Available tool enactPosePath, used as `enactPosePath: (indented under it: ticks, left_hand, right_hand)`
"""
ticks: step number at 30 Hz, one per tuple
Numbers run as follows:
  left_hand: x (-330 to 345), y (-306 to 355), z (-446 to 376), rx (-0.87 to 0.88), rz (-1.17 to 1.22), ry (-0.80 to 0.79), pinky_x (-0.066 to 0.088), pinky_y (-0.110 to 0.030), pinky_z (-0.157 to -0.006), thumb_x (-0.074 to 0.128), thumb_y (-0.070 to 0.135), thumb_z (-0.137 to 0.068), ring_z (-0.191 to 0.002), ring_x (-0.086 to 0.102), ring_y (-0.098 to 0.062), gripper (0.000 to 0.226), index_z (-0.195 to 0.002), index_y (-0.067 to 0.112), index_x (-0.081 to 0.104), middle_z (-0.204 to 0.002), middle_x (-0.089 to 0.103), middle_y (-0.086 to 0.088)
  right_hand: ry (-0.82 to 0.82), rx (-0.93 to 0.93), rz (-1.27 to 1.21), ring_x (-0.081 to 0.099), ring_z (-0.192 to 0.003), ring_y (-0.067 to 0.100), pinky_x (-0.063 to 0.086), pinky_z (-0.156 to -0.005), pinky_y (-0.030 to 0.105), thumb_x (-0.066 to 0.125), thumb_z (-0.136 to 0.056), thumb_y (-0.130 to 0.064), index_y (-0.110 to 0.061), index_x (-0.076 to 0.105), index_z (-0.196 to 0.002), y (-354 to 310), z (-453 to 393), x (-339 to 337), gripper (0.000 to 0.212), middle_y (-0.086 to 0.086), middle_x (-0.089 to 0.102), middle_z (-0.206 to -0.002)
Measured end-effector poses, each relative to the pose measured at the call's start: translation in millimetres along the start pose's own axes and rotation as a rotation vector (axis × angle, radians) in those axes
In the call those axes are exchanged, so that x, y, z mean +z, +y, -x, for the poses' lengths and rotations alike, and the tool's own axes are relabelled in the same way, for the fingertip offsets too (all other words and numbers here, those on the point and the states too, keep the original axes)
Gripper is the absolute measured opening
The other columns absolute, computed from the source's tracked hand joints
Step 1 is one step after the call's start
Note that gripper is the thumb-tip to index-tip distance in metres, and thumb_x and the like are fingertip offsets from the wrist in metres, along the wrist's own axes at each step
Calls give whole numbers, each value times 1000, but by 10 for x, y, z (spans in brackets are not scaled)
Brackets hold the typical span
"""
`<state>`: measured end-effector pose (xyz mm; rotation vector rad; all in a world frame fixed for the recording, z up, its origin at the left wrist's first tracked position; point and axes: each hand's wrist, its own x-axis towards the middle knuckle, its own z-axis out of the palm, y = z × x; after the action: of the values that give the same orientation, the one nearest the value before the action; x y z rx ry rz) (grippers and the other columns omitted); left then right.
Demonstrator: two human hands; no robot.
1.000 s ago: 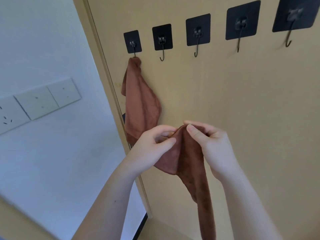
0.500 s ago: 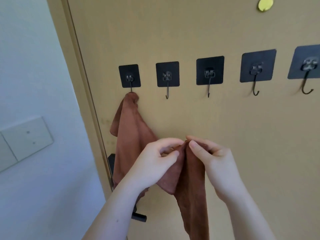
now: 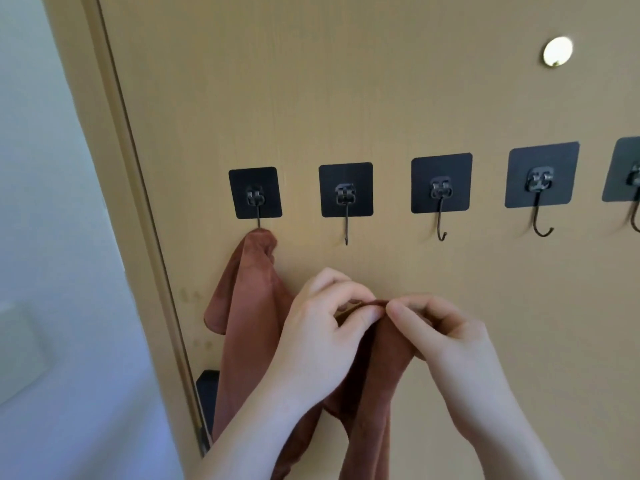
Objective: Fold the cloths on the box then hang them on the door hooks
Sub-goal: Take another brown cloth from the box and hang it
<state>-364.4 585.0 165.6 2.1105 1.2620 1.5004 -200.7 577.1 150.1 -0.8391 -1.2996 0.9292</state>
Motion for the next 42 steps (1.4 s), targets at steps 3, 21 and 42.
enactPosePath:
  ticks: [3,21,42]
  left_hand:
    - [-4,23,-88,96,36,79,49,-18,-84,72,15,-92,-98,64,-12,8,-85,20,72,-96,62,13]
    - [-187,-44,-461,14,107,350,48,-13,-72,61,31,-96,-82,67,-6,9,-88,34,57,-80,68,10]
    - [-201,-215,-690,313,-721,311,51,-32,-54,60,22,-98,-73,56,-13,8,-105,27,58,-93,58,7]
  right_hand:
    - [-106,-24,33,57,-66,8,46,-63,21,69,-85,-43,-23,80,-80,-19,-115,-68,24,-6,67,-69]
    - [92,-271,-27,58,-64,0,41,-59,12,81,-81,-19,-13,52,-62,-132,-587,162,36,3,52,-61]
    - [425,-511,450,63,-83,-1,42,-68,5,81,-85,-20,-29,64,-83,-70,-912,542,19,-16,66,-80]
